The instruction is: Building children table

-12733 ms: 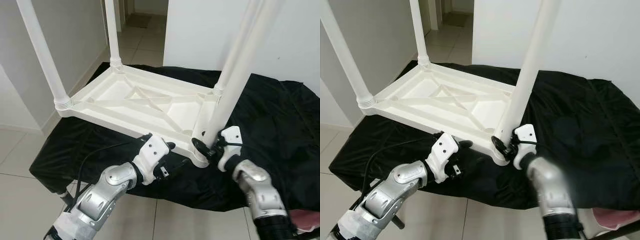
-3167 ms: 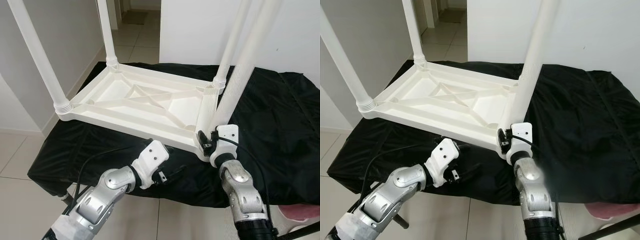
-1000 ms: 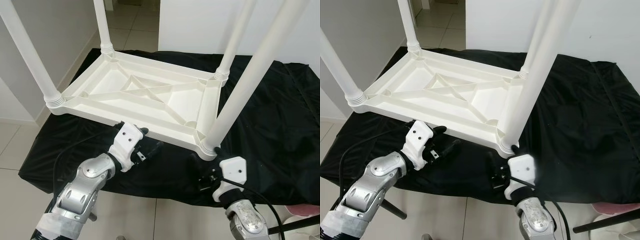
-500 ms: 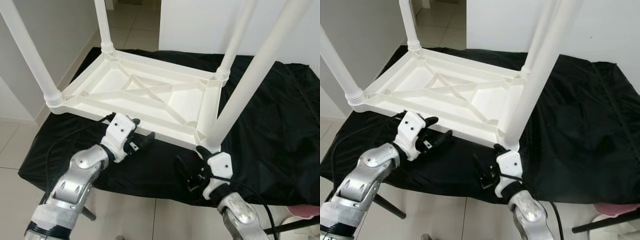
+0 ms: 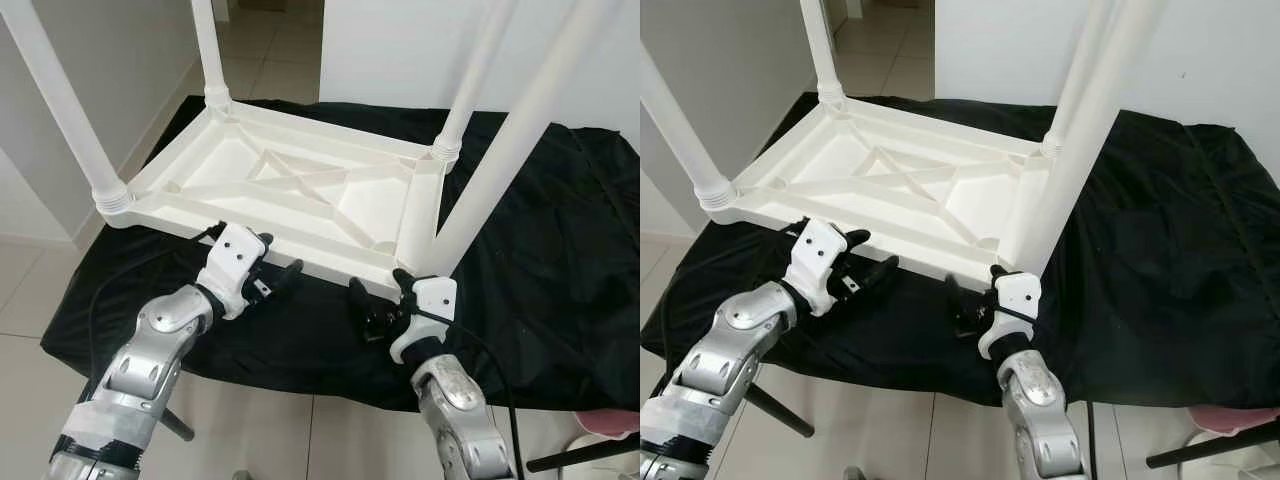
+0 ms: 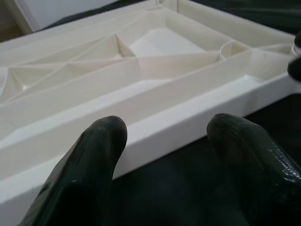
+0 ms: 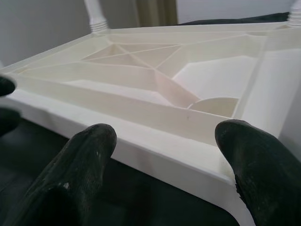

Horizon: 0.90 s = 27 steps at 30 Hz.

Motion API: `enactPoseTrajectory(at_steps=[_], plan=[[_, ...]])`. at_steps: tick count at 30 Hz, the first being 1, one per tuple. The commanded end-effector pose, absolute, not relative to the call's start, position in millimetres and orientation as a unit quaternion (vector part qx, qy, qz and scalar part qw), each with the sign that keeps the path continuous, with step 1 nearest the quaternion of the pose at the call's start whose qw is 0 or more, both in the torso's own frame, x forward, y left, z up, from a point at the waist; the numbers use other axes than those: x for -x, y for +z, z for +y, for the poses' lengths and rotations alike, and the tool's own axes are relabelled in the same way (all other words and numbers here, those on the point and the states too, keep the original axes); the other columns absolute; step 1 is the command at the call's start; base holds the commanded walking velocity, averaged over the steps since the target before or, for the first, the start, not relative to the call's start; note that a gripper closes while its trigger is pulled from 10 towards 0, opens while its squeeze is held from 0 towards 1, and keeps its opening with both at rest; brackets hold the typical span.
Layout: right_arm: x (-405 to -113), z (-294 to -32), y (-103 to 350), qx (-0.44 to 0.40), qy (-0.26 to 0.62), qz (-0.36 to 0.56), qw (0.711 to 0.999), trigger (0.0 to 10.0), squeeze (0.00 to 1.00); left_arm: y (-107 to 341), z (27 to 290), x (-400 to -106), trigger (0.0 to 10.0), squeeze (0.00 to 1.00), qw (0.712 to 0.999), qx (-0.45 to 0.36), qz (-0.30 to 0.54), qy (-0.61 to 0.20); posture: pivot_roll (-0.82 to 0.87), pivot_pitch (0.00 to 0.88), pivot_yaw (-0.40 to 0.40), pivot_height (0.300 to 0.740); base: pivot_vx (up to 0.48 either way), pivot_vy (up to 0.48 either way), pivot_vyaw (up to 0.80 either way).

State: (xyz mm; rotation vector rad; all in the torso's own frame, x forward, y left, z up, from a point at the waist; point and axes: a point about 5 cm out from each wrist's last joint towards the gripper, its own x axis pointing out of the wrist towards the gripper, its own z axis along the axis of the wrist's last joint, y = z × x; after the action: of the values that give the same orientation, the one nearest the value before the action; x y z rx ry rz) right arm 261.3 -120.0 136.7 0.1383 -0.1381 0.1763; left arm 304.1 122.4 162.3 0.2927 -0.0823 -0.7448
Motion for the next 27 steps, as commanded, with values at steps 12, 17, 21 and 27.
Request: enactPoseTrajectory(at_steps=[12,17,21,27], plan=[[-256,-171,117,-0.052,-0.082,-0.049,0.994,10.0,0.0,144,118,-309,10.0,0.0,0.901,-0.166,-0.019,-0.4,-0.04,0.078,0.044,0.74,0.0,0.0,0.0],[-257,-182,117,-0.039,-0.109,-0.055,0.992,10.0,0.0,141,108,-313,10.0,0.0,0.894,-0.167,-0.021,-0.415,-0.05,0.065,0.053,0.74,0.0,0.0,0.0],[-258,-179,119,-0.034,-0.1,-0.062,0.992,10.0,0.0,142,96,-314,10.0,0.0,0.888,-0.168,-0.031,-0.426,-0.04,0.046,0.059,0.74,0.0,0.0,0.0],[-257,-168,117,-0.028,-0.078,-0.06,0.995,10.0,0.0,146,82,-320,10.0,0.0,0.88,-0.169,-0.039,-0.443,-0.04,0.072,0.045,0.74,0.0,0.0,0.0]])
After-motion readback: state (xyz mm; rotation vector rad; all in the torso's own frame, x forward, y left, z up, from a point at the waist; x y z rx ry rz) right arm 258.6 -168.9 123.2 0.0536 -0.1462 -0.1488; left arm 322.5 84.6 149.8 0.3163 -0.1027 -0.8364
